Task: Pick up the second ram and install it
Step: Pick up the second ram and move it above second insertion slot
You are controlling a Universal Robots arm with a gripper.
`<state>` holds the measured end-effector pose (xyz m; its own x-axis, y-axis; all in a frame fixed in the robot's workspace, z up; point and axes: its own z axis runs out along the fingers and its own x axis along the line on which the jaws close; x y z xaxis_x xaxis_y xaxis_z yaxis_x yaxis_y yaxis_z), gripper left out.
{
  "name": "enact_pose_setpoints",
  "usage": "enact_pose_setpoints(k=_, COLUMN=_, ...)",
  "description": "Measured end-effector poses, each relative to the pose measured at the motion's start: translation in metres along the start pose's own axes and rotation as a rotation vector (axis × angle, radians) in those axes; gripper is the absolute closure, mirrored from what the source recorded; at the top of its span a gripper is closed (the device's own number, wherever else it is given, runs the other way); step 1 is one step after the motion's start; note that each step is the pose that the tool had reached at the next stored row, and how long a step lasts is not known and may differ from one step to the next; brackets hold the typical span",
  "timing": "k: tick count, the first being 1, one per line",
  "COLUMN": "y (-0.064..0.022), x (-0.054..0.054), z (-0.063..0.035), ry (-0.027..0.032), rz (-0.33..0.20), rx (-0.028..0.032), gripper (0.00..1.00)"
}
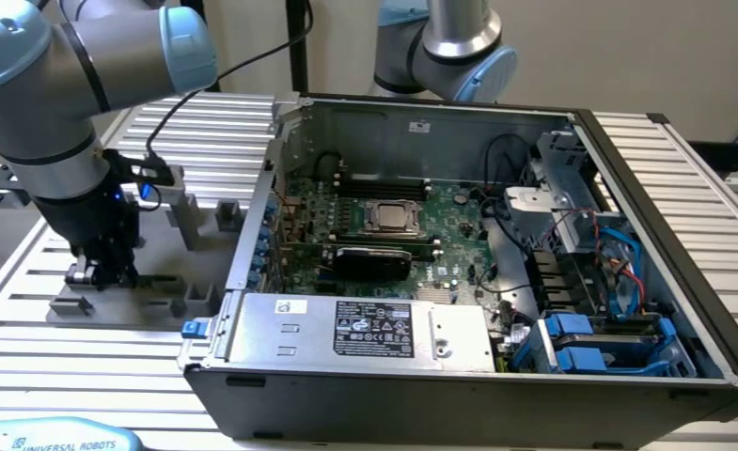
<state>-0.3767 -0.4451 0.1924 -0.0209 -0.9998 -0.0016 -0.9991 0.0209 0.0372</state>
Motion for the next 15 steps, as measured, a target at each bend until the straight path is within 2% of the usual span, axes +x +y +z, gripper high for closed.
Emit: enact_pose_setpoints(k=15, y=0.0, x=0.0, z=-0.0008, ry=-0.0003, rz=0.014, rx=-0.0006, gripper=0.87)
